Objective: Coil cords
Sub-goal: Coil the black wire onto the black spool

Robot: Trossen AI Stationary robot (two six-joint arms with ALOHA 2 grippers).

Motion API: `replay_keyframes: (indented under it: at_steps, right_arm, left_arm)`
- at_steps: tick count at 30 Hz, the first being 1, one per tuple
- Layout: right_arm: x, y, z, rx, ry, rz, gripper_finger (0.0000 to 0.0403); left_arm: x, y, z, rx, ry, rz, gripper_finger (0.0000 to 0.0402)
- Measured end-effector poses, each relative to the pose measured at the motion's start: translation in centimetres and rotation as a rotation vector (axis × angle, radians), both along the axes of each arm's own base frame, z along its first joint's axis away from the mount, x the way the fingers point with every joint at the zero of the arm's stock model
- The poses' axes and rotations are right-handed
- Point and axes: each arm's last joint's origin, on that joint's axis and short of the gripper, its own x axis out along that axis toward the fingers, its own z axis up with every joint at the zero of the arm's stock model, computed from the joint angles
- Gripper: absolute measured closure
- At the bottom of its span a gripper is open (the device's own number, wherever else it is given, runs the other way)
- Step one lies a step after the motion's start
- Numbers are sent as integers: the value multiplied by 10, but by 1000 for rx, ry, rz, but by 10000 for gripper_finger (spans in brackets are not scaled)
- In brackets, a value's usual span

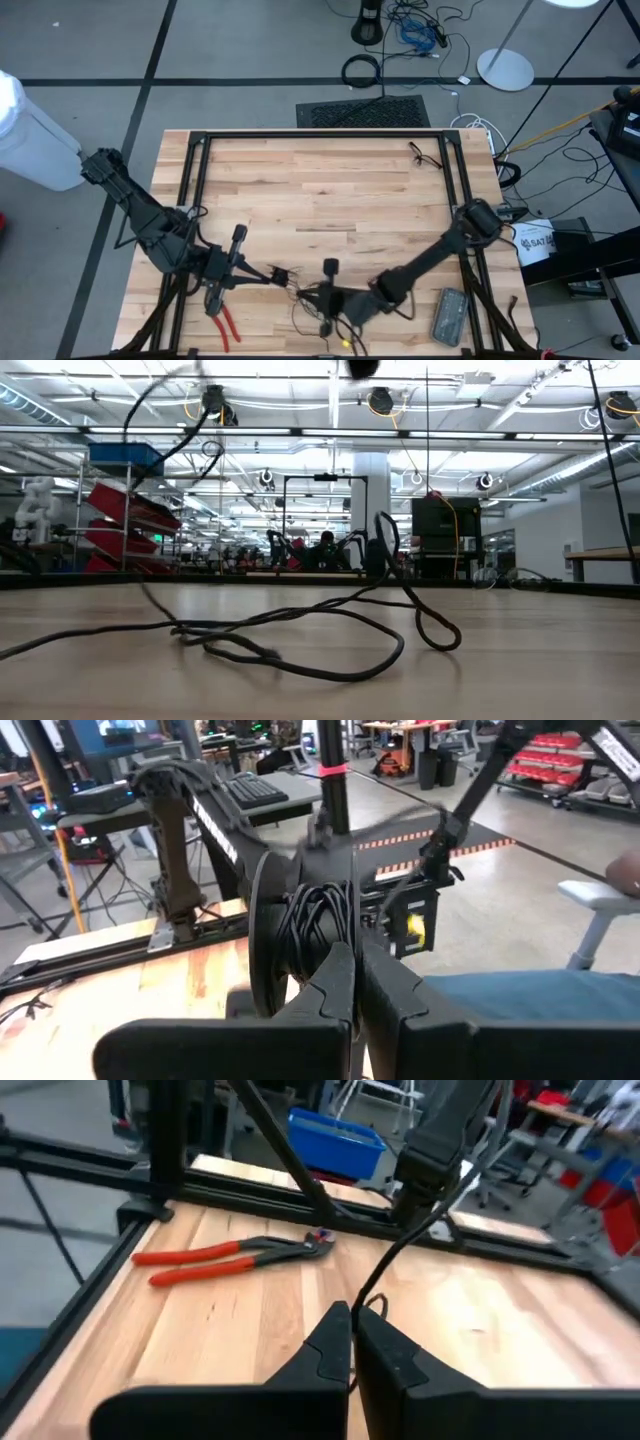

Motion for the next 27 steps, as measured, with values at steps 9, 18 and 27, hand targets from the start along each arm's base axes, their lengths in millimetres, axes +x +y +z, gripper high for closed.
replay_keyframes:
  at_steps: [9, 18, 27]
  right_arm:
    - [-52, 23, 50, -97, 45, 7, 403]
    - [-78, 37, 90, -138, -30, 49, 403]
    - [-82, 54, 131, -186, -81, 103, 403]
  left_arm:
    - [-2, -1, -6, 45, 49, -8, 393]
    - [-2, 0, -7, 30, 66, 2, 393]
    - [-1, 2, -9, 19, 86, 20, 393]
